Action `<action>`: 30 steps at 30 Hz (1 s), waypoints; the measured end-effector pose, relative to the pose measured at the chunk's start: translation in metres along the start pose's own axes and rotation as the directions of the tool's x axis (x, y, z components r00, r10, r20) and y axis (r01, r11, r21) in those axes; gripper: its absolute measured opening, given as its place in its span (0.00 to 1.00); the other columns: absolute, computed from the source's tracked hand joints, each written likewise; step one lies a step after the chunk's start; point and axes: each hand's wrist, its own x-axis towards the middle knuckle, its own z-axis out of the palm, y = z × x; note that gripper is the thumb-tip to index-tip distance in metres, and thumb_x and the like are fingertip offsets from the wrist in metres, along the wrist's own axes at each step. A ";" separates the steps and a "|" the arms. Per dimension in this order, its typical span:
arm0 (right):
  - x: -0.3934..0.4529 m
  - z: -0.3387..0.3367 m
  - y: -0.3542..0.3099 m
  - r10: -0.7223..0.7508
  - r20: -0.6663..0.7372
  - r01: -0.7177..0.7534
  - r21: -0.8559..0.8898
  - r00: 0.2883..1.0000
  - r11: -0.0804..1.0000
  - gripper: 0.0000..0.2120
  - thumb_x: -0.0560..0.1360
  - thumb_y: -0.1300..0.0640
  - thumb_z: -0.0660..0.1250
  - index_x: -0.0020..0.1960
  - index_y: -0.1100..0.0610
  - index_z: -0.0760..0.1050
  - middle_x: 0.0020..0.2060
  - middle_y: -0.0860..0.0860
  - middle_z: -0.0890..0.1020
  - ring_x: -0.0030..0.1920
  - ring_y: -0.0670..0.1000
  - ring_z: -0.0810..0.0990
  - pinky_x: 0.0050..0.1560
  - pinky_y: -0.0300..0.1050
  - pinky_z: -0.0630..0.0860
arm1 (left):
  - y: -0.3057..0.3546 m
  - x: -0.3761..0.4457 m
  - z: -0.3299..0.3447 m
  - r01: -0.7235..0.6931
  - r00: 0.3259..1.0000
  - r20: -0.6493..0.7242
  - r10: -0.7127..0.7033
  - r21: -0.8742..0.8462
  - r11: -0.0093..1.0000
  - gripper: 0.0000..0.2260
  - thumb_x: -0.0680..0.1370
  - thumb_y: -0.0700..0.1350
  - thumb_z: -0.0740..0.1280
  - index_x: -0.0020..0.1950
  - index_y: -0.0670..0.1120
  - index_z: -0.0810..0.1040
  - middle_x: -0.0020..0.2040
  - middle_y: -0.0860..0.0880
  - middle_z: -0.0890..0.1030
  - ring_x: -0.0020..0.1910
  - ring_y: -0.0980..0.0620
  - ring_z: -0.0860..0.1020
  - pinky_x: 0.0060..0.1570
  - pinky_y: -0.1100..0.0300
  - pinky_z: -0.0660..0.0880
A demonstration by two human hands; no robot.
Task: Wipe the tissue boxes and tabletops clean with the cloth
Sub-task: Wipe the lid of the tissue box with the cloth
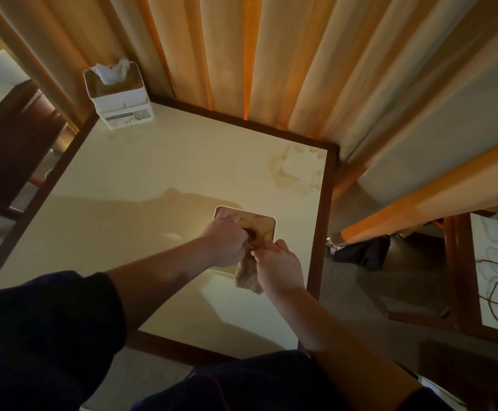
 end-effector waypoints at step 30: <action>0.059 -0.039 -0.012 0.227 0.276 -0.222 -0.048 0.934 0.974 0.09 0.83 0.62 0.63 0.54 0.57 0.83 0.46 0.53 0.82 0.49 0.56 0.83 0.49 0.48 0.78 | -0.008 0.003 0.060 0.063 0.875 -0.427 -0.230 -0.370 0.927 0.28 0.85 0.56 0.50 0.80 0.43 0.67 0.76 0.42 0.72 0.79 0.40 0.65 0.81 0.43 0.54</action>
